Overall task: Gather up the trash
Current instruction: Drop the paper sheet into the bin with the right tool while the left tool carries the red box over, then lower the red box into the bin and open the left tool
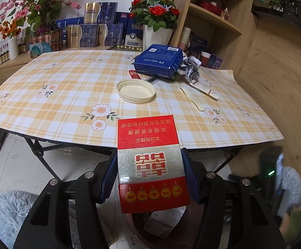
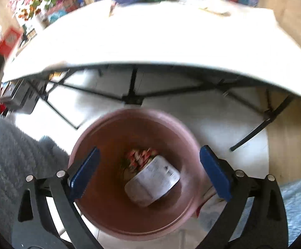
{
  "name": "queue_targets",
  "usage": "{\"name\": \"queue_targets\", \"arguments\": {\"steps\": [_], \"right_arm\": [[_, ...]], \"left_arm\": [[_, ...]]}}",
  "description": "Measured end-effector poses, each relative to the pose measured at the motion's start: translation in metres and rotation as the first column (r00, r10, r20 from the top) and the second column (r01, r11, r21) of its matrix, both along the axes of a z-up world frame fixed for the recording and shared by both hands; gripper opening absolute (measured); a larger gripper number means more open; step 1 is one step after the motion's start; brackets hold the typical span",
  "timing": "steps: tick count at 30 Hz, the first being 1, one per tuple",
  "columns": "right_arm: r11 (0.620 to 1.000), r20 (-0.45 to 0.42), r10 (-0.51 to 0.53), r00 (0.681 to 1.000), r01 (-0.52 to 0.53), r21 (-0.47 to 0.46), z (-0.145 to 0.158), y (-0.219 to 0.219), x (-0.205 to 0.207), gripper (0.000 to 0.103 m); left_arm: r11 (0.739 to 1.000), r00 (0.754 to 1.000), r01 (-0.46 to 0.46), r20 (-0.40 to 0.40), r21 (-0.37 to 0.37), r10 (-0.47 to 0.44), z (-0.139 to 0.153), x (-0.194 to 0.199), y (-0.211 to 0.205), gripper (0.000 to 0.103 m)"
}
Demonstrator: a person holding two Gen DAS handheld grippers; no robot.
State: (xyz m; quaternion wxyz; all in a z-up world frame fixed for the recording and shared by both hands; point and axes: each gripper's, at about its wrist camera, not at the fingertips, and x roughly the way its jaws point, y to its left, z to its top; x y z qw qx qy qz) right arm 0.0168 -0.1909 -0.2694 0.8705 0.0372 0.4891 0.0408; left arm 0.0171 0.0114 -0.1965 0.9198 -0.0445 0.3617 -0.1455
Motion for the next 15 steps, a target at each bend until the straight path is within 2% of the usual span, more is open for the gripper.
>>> {"name": "queue_targets", "arguments": {"steps": [4, 8, 15], "right_arm": [[0.997, 0.129, -0.065, 0.990, 0.069, -0.032, 0.027, -0.016, -0.009, 0.097], [0.984, 0.238, -0.161, 0.958, 0.173, -0.031, 0.052, -0.038, -0.013, 0.097], [0.948, 0.274, -0.298, 0.915, 0.318, -0.031, 0.060, -0.065, -0.014, 0.097]], "left_arm": [[1.000, 1.000, 0.010, -0.003, 0.015, -0.010, -0.002, 0.000, -0.004, 0.057], [0.999, 1.000, 0.027, -0.014, 0.031, -0.027, -0.005, 0.001, -0.009, 0.057], [0.991, 0.993, 0.098, -0.069, 0.087, -0.092, -0.020, 0.004, -0.030, 0.057]]}}
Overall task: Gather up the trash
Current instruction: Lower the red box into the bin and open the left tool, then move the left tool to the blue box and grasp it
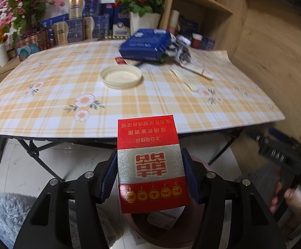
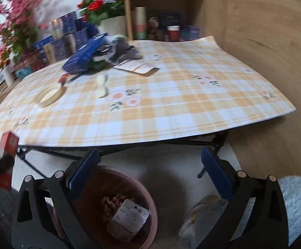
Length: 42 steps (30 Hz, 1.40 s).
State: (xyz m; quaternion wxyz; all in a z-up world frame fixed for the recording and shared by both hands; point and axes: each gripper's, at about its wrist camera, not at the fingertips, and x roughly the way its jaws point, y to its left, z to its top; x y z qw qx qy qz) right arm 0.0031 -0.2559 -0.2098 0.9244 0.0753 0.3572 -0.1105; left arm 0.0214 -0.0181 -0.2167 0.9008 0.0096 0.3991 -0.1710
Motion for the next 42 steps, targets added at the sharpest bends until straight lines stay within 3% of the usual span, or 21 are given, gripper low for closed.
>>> {"name": "queue_targets", "arguments": {"steps": [7, 15, 17, 18, 19, 21, 29, 35, 42], "right_arm": [[0.997, -0.005, -0.082, 0.997, 0.082, 0.007, -0.006, -0.014, 0.000, 0.097], [0.992, -0.016, -0.121, 0.993, 0.122, 0.033, -0.007, -0.025, -0.002, 0.097], [0.991, -0.018, -0.126, 0.992, 0.127, 0.036, -0.008, -0.027, -0.003, 0.097], [0.991, -0.019, -0.128, 0.992, 0.128, 0.039, -0.008, -0.028, -0.003, 0.097], [0.991, -0.019, -0.130, 0.991, 0.130, 0.042, -0.008, -0.029, -0.003, 0.097], [0.990, -0.021, -0.132, 0.991, 0.133, 0.046, -0.008, -0.030, -0.003, 0.097], [0.987, -0.023, -0.135, 0.991, 0.137, 0.087, -0.009, -0.033, -0.003, 0.097], [0.991, -0.015, -0.105, 0.994, 0.106, 0.080, -0.006, -0.026, -0.001, 0.097], [0.992, -0.017, -0.095, 0.995, 0.096, 0.085, -0.007, -0.023, 0.002, 0.097]], "left_arm": [[0.990, 0.986, 0.105, -0.142, 0.096, -0.091, -0.035, 0.009, -0.027, 0.057], [0.950, 0.951, 0.230, -0.258, 0.211, -0.173, -0.070, 0.004, -0.056, 0.058], [0.946, 0.945, 0.241, -0.275, 0.217, -0.177, -0.074, 0.004, -0.058, 0.066], [0.946, 0.946, 0.239, -0.274, 0.218, -0.175, -0.075, 0.005, -0.058, 0.076], [0.949, 0.949, 0.232, -0.264, 0.216, -0.172, -0.073, 0.004, -0.057, 0.082], [0.956, 0.956, 0.218, -0.240, 0.196, -0.169, -0.068, 0.003, -0.055, 0.085], [0.991, 0.993, 0.080, -0.090, 0.111, -0.070, -0.037, 0.006, -0.035, 0.089], [0.998, 1.000, -0.005, -0.017, 0.062, 0.006, -0.020, 0.008, -0.022, 0.091], [0.998, 1.000, -0.018, 0.024, 0.064, 0.017, -0.013, 0.008, -0.022, 0.091]]}}
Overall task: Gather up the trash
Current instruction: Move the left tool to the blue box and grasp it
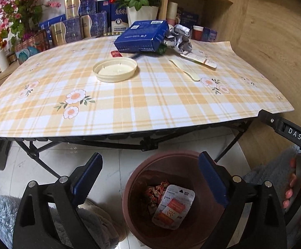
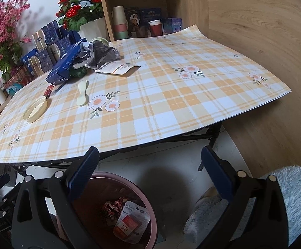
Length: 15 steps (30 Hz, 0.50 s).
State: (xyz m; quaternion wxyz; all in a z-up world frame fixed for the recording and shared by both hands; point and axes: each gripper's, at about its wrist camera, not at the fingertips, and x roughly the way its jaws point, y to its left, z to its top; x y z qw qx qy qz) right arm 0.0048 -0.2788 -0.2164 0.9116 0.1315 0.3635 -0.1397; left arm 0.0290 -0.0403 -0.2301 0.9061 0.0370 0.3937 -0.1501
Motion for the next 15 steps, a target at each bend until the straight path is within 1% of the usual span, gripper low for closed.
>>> {"name": "queue_targets", "arguments": {"steps": [4, 8, 11, 13, 15], "right_arm": [[1.000, -0.007, 0.003, 1.000, -0.003, 0.014, 0.000, 0.000, 0.003, 0.097], [0.999, -0.008, 0.011, 1.000, -0.011, 0.041, 0.007, -0.006, 0.008, 0.097], [0.998, 0.004, 0.016, 1.000, -0.016, 0.065, 0.018, -0.012, 0.017, 0.097], [0.997, 0.020, 0.024, 1.000, -0.025, 0.076, 0.027, -0.015, 0.026, 0.097], [0.996, 0.029, 0.035, 0.999, -0.038, 0.081, 0.034, -0.018, 0.033, 0.097]], "left_arm": [[1.000, 1.000, -0.016, 0.026, 0.014, 0.016, 0.003, -0.001, 0.003, 0.091], [1.000, 0.998, -0.024, 0.062, 0.019, 0.023, 0.016, 0.003, 0.005, 0.091], [0.998, 0.995, -0.027, 0.093, 0.056, 0.021, 0.031, 0.018, 0.000, 0.091], [0.998, 0.995, -0.020, 0.101, 0.064, 0.013, 0.039, 0.031, -0.005, 0.091], [0.998, 0.994, -0.014, 0.110, 0.061, 0.007, 0.053, 0.051, -0.014, 0.091]]}}
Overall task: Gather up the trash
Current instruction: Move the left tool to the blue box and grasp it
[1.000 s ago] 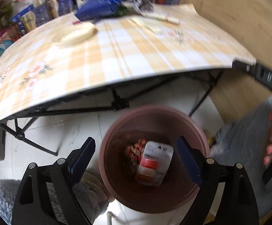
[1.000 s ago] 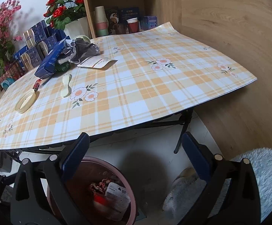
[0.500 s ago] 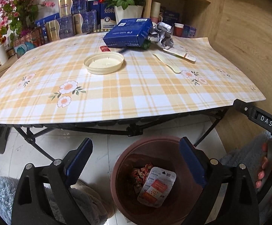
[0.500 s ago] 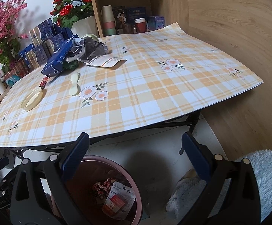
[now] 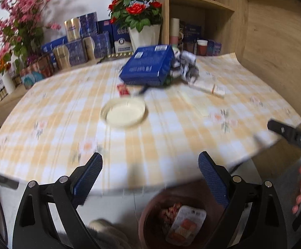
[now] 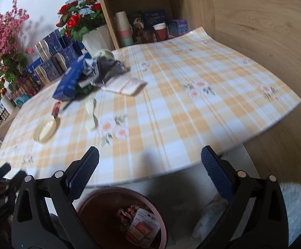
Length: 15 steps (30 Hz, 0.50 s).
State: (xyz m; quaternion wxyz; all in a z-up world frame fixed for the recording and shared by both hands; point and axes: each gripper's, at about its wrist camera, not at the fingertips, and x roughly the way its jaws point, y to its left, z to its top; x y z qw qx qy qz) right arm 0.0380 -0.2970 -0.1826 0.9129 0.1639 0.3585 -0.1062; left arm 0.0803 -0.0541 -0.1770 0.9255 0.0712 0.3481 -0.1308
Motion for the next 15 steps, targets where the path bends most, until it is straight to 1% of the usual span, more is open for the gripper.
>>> {"name": "queue_targets", "arguments": {"steps": [4, 5, 7, 8, 9, 12, 15], "right_arm": [[0.999, 0.020, 0.022, 1.000, -0.022, 0.023, 0.014, -0.008, 0.021, 0.097], [0.999, 0.023, 0.024, 0.999, -0.024, 0.032, 0.016, -0.010, 0.025, 0.097], [0.999, 0.026, 0.016, 1.000, -0.018, 0.047, 0.018, -0.017, 0.034, 0.097], [0.998, 0.026, 0.009, 1.000, -0.011, 0.054, 0.019, -0.021, 0.038, 0.097], [0.998, 0.027, -0.001, 1.000, -0.001, 0.063, 0.019, -0.026, 0.043, 0.097], [0.996, 0.018, -0.031, 0.999, 0.029, 0.080, 0.019, -0.040, 0.055, 0.097], [0.994, 0.006, -0.051, 0.999, 0.050, 0.097, 0.020, -0.054, 0.069, 0.097]], "left_arm": [[1.000, 1.000, 0.007, 0.004, -0.005, -0.007, 0.024, 0.054, -0.024, 0.091], [1.000, 1.000, 0.013, 0.001, 0.005, -0.013, 0.028, 0.069, -0.032, 0.091], [0.998, 1.000, 0.022, 0.012, 0.053, -0.023, 0.033, 0.107, -0.052, 0.090], [0.997, 1.000, 0.024, 0.016, 0.069, -0.025, 0.035, 0.121, -0.058, 0.089], [0.995, 1.000, 0.025, 0.010, 0.093, -0.026, 0.035, 0.144, -0.069, 0.085], [0.992, 0.999, 0.038, -0.020, 0.118, -0.036, 0.035, 0.189, -0.087, 0.078], [0.988, 0.998, 0.052, -0.043, 0.147, -0.046, 0.031, 0.225, -0.102, 0.075]]}}
